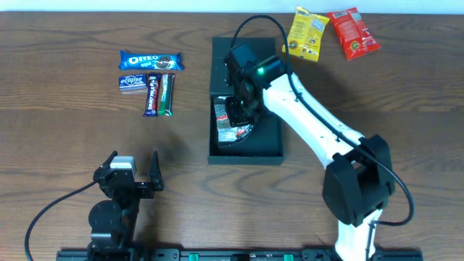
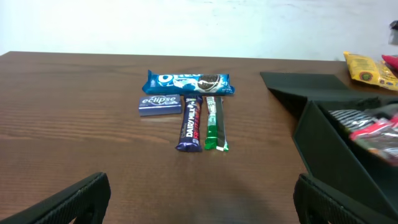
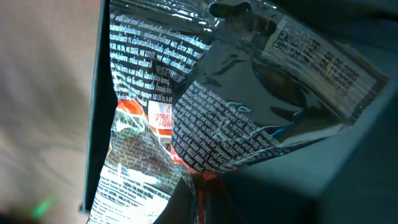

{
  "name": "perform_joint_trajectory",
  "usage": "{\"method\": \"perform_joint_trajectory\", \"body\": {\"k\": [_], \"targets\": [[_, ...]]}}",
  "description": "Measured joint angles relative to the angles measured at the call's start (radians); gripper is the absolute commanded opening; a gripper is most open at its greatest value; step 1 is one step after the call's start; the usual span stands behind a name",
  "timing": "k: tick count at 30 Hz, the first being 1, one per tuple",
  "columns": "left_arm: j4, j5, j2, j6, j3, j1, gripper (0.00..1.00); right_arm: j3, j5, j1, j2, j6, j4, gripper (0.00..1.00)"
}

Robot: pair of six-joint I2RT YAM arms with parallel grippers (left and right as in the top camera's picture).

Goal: Pack container
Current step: 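Lower the black packs into the box and open the right gripper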

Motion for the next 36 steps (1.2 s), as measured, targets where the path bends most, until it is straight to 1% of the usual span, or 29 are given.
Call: {"method": "perform_joint_trajectory", "body": {"k": [6, 12, 13, 14, 15, 16, 20, 22, 24, 25, 26, 27, 28, 29, 36], "targets": [[0.000, 0.000, 0.000, 0.000, 0.000, 0.000, 0.95, -0.088, 0.002, 0.008, 0.000, 0.063, 0.135, 0.01], [0.000, 0.000, 0.000, 0.000, 0.000, 0.000, 0.95, -0.152, 0.000, 0.008, -0.001, 0.087, 0.203, 0.01], [0.000, 0.000, 0.000, 0.000, 0.000, 0.000, 0.95, -0.162, -0.001, 0.008, -0.001, 0.090, 0.209, 0.06], [0.000, 0.000, 0.000, 0.000, 0.000, 0.000, 0.95, -0.170, -0.002, 0.009, -0.001, 0.093, 0.215, 0.24], [0.000, 0.000, 0.000, 0.000, 0.000, 0.000, 0.95, -0.174, -0.004, 0.009, -0.001, 0.101, 0.217, 0.46], [0.000, 0.000, 0.000, 0.000, 0.000, 0.000, 0.95, -0.175, -0.007, 0.010, -0.002, 0.108, 0.218, 0.54], [0.000, 0.000, 0.000, 0.000, 0.000, 0.000, 0.95, -0.175, -0.021, 0.013, -0.006, 0.108, 0.209, 0.71], [0.000, 0.000, 0.000, 0.000, 0.000, 0.000, 0.95, -0.175, -0.024, 0.013, -0.011, 0.108, 0.201, 0.73], [0.000, 0.000, 0.000, 0.000, 0.000, 0.000, 0.95, -0.175, -0.025, 0.013, -0.022, 0.103, 0.199, 0.73], [0.000, 0.000, 0.000, 0.000, 0.000, 0.000, 0.95, -0.175, -0.025, 0.013, -0.030, 0.100, 0.199, 0.71], [0.000, 0.000, 0.000, 0.000, 0.000, 0.000, 0.95, -0.175, -0.025, 0.013, -0.037, 0.094, 0.199, 0.63], [0.000, 0.000, 0.000, 0.000, 0.000, 0.000, 0.95, -0.174, -0.021, 0.013, -0.049, 0.081, 0.199, 0.40], [0.000, 0.000, 0.000, 0.000, 0.000, 0.000, 0.95, -0.174, -0.021, 0.013, -0.054, 0.082, 0.198, 0.12], [0.000, 0.000, 0.000, 0.000, 0.000, 0.000, 0.95, -0.174, -0.016, 0.013, -0.069, 0.066, 0.197, 0.01], [0.000, 0.000, 0.000, 0.000, 0.000, 0.000, 0.95, -0.175, 0.001, 0.014, -0.090, -0.005, 0.184, 0.01]]}}
